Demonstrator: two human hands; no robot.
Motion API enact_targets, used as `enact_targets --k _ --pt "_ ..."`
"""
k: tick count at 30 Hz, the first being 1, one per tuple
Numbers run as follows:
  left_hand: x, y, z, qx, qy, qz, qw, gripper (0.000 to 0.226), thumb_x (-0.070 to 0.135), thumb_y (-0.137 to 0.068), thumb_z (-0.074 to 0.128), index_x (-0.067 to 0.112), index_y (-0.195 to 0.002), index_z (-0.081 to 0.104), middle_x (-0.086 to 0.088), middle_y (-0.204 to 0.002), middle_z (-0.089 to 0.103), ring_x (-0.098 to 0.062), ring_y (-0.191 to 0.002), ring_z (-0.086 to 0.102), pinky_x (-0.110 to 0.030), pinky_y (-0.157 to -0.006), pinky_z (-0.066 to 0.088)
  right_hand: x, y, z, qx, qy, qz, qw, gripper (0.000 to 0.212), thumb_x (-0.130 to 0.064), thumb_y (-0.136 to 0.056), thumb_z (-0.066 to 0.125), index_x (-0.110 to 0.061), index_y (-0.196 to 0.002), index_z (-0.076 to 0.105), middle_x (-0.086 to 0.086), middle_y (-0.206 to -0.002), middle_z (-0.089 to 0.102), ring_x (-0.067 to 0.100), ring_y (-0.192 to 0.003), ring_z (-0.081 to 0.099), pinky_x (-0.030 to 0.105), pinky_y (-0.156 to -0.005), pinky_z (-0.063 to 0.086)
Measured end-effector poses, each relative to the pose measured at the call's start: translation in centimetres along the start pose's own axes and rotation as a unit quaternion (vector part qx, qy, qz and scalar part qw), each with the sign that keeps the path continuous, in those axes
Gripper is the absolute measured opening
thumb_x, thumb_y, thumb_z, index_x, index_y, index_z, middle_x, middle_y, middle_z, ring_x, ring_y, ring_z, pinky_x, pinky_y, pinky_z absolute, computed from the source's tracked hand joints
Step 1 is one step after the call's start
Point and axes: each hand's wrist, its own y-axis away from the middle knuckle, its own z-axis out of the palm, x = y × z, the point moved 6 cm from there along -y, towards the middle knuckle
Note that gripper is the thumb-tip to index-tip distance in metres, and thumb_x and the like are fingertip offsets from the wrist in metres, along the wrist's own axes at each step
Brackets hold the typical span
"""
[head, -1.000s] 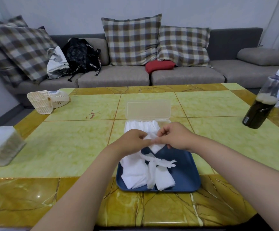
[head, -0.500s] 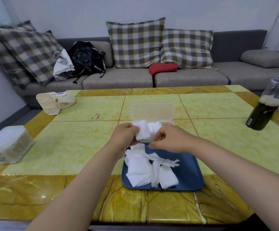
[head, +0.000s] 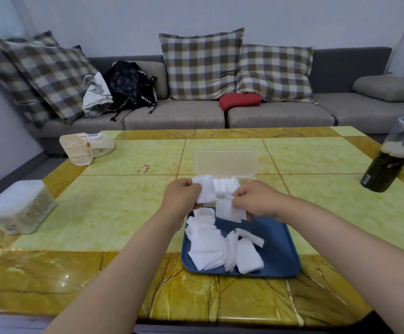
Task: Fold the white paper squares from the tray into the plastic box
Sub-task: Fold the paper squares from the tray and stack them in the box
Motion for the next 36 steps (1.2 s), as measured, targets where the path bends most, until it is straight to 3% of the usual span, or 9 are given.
enact_targets --k 5,10,13,17,20,25,27,31,36 --pt "-0.4 -0.5 0.1 0.022 0.037 -0.007 0.999 0.014 0.005 -0.094 0.052 0.003 -0.084 0.062 -0.014 -0.098 0.068 -0.029 -0.081 0.069 -0.031 -0.071 0.063 0.2 0.2 -1.5 -0.005 -0.229 0.009 0.973 0.006 -0.011 -0.095 0.061 -0.010 -0.090 0.064 0.001 -0.071 0.055 0.015 -0.048 0.053 0.022 -0.039 0.029" --pt "-0.6 0.3 3.1 -0.096 0.199 -0.085 0.972 0.022 0.007 -0.097 0.058 -0.007 -0.114 0.064 -0.023 -0.115 0.071 -0.027 -0.089 0.074 -0.031 -0.072 0.062 -0.2 -0.2 -1.4 -0.005 -0.374 -0.002 0.927 0.010 -0.011 -0.098 0.059 -0.009 -0.094 0.068 0.004 -0.069 0.062 0.016 -0.049 0.052 0.021 -0.037 0.030" --pt "-0.3 0.6 4.4 -0.131 0.233 -0.081 0.960 0.025 0.013 -0.100 0.055 -0.002 -0.117 0.065 -0.019 -0.110 0.074 -0.027 -0.095 0.075 -0.032 -0.077 0.062 0.3 -0.5 -1.5 0.058 -0.338 0.019 0.939 0.014 -0.012 -0.095 0.061 -0.007 -0.104 0.070 0.008 -0.082 0.066 0.017 -0.047 0.056 0.023 -0.039 0.032" --pt "-0.2 0.4 4.9 -0.139 0.226 -0.068 0.962 0.032 0.028 -0.099 0.059 0.001 -0.114 0.068 -0.019 -0.108 0.075 -0.031 -0.100 0.073 -0.039 -0.089 0.059 0.5 -0.5 -2.0 0.120 -0.290 0.021 0.949 0.008 -0.013 -0.091 0.064 -0.011 -0.092 0.072 0.005 -0.080 0.069 0.018 -0.046 0.058 0.023 -0.040 0.032" --pt "-0.3 0.0 4.6 -0.105 0.165 -0.037 0.980 0.026 0.023 -0.095 0.067 0.000 -0.105 0.072 -0.022 -0.106 0.074 -0.031 -0.099 0.073 -0.032 -0.082 0.061 0.5 -0.6 -1.9 0.130 -0.271 0.016 0.954 0.007 -0.017 -0.089 0.067 -0.014 -0.091 0.073 -0.002 -0.085 0.069 0.016 -0.047 0.058 0.023 -0.041 0.034" --pt "-1.0 -0.5 3.9 -0.059 0.218 -0.087 0.970 0.018 0.014 -0.096 0.064 -0.002 -0.105 0.068 -0.016 -0.097 0.075 -0.023 -0.083 0.074 -0.034 -0.076 0.063 0.5 -0.6 -2.9 0.166 -0.233 -0.009 0.958 0.015 -0.018 -0.095 0.064 -0.021 -0.082 0.072 -0.002 -0.082 0.069 0.016 -0.049 0.057 0.027 -0.047 0.038" --pt "-0.9 -0.8 3.3 -0.039 0.180 -0.077 0.980 0.021 0.012 -0.096 0.064 -0.006 -0.105 0.067 -0.019 -0.100 0.073 -0.026 -0.085 0.073 -0.032 -0.071 0.064 -0.1 -0.3 -3.8 0.164 -0.163 -0.057 0.971 0.023 -0.018 -0.096 0.061 -0.015 -0.075 0.069 -0.001 -0.071 0.061 0.014 -0.050 0.058 0.027 -0.053 0.041" --pt "-0.3 -0.9 2.8 -0.048 0.070 -0.019 0.996 0.023 0.014 -0.093 0.067 -0.007 -0.100 0.071 -0.025 -0.103 0.073 -0.034 -0.092 0.074 -0.033 -0.070 0.064 -1.3 0.4 -4.2 0.093 -0.104 -0.121 0.983 0.017 -0.021 -0.099 0.060 -0.020 -0.091 0.076 -0.018 -0.054 0.059 0.004 -0.044 0.045 0.020 -0.051 0.043" --pt "0.2 0.2 4.0 -0.141 0.028 -0.008 0.990 0.019 0.016 -0.093 0.068 0.000 -0.100 0.074 -0.018 -0.095 0.077 -0.025 -0.083 0.075 -0.032 -0.072 0.063 -1.8 0.4 -4.1 0.057 -0.079 -0.153 0.983 0.015 -0.011 -0.089 0.075 -0.016 -0.103 0.074 -0.007 -0.065 0.063 0.008 -0.044 0.049 0.019 -0.050 0.045"
